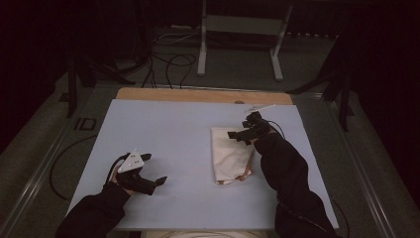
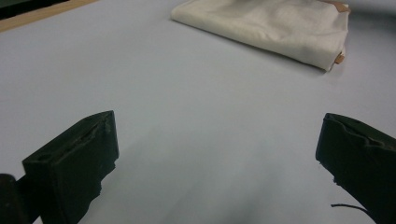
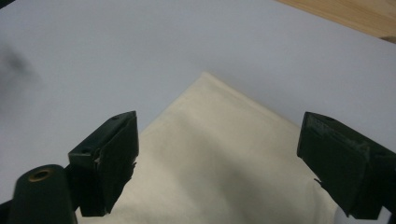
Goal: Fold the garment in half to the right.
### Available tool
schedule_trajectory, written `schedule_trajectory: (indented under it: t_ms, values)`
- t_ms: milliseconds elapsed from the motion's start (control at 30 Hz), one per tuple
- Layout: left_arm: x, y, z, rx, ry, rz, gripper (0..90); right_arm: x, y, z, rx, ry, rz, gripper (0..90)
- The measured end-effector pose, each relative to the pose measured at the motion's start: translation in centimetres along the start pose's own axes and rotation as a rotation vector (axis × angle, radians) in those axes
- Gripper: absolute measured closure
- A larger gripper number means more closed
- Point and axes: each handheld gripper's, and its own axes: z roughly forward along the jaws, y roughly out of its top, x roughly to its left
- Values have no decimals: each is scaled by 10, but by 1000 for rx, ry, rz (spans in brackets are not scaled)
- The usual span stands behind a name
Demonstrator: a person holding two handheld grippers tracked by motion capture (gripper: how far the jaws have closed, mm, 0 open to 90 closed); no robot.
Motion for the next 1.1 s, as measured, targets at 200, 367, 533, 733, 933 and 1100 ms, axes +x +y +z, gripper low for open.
schedule_trajectory:
  t_ms: [200,367,533,733,933,1100]
  values:
    - [0,0,-2,1,-5,0,1,10,1,-8,-22,11,-30,126]
    - [1,0,-6,1,-4,0,1,21,0,-19,-51,39,-71,125]
    - [2,-1,-10,-2,-6,1,0,26,-8,-26,-66,56,-98,121]
    - [3,-3,-12,9,-9,3,0,28,-22,-36,-78,62,-107,115]
    - [5,-4,-13,15,-18,1,1,27,-37,-49,-105,55,-93,114]
    - [5,-4,-15,18,-16,6,0,26,-52,-56,-110,54,-88,113]
